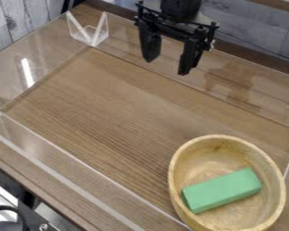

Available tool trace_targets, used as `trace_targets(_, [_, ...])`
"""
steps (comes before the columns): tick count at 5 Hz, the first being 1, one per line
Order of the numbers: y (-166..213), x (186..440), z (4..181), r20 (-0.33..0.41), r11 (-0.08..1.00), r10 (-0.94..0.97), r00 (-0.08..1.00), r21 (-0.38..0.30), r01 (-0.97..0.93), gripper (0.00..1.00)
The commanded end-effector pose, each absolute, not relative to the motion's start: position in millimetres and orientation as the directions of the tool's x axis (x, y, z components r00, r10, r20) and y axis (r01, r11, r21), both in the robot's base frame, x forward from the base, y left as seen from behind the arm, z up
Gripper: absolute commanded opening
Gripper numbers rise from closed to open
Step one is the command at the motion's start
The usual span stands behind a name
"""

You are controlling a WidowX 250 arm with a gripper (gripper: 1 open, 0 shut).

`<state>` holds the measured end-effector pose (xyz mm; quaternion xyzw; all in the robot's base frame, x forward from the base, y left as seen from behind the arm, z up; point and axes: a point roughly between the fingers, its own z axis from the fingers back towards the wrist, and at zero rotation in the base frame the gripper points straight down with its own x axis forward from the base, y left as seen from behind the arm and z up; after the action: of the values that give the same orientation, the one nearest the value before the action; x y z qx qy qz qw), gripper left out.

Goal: Move green object from inside the wooden bowl to the table next to it

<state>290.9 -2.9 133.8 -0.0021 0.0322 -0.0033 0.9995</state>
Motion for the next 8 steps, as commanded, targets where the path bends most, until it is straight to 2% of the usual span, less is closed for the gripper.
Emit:
trace_targets(1, [-2,284,122.9,-0.086,0.996,-0.092,0.992,-0.013,0.091,1.0])
trace_targets(2, [-26,270,105.1,-0.096,0.953,-0.302,0.948,-0.03,0.301,1.0])
trace_targets(3, [-66,255,88.1,-0.079,0.849,-0.528,0.846,-0.021,0.528,1.0])
trace_targets(4, [-87,244,75.1,-0.062,0.726,-0.687,0.724,-0.004,0.688,1.0])
trace_targets(5, [-97,232,67.1,-0.03,0.628,-0.777,0.629,0.047,0.777,1.0])
trace_targets(6, [-101,220,70.4,-0.002,0.579,-0.814,0.581,0.083,0.811,1.0])
trace_targets(8, [-100,211,64.0,0.002,0.608,-0.792,0.611,0.1,0.788,1.0])
